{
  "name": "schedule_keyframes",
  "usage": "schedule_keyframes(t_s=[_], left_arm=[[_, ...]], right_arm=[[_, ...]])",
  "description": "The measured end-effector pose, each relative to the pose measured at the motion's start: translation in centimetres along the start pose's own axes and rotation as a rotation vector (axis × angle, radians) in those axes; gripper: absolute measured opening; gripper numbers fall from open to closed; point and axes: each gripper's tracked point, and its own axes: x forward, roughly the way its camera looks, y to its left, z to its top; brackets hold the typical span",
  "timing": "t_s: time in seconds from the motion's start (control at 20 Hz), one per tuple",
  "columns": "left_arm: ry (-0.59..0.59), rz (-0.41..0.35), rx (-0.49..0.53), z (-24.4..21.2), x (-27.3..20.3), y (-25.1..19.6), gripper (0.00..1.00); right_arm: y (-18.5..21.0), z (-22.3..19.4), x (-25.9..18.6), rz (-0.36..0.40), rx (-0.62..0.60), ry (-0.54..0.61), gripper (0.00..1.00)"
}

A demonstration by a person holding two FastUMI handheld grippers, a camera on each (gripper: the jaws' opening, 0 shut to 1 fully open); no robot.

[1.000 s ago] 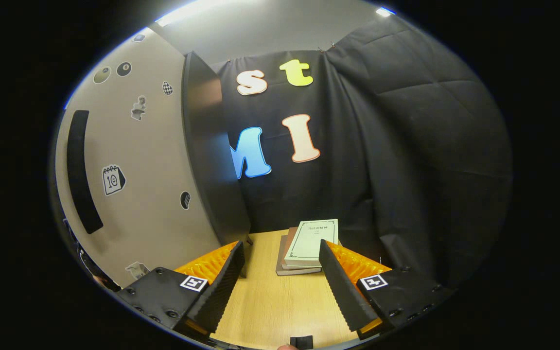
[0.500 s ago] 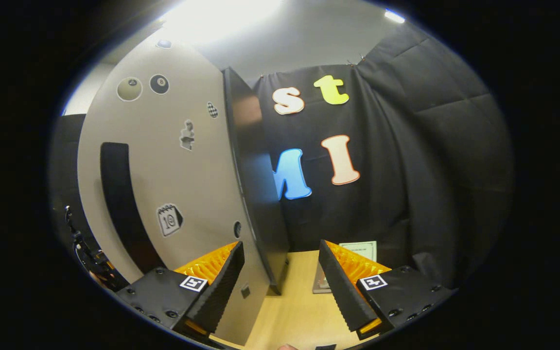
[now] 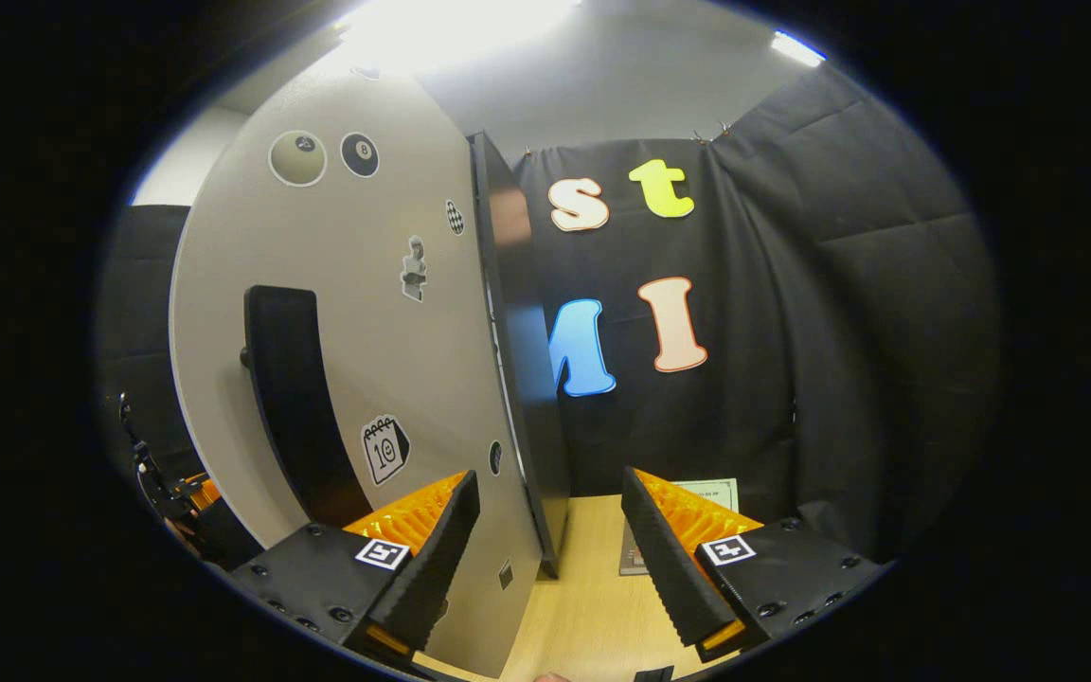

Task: Open the cabinet door with the right hand, grasp the bottle in the cabinet with the left hand and place it on the coaster, then close the cabinet door with the right hand.

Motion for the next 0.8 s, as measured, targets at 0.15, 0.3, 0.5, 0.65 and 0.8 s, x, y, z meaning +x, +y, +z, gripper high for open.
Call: schedule_keyframes(t_s=[0.15,0.3,0.5,0.65,0.8], left_arm=[[-0.001,0.012,0.031,0.1,-0.3,2.7,0.87],[-0.020,0.019,0.022,0.8,-0.9,4.8,0.87],[-0.026,0.033,0.005,1.2,-0.6,7.8,0.87],[-0.014,0.049,0.031,0.8,-0.6,10.2,0.88],[0.007,0.048,0.034,0.0,-0.6,11.9,0.88]], right_arm=[[1.3,-0.2,-0.7,-0.019,-0.012,-0.006,0.96],[3.4,-0.5,-0.6,-0.008,0.001,-0.008,0.96],[6.8,-0.5,0.0,0.034,-0.020,-0.008,0.96],[8.8,-0.4,0.8,0.050,-0.042,-0.017,0.96],[11.0,-0.6,1.5,0.072,-0.037,-0.017,0.96]])
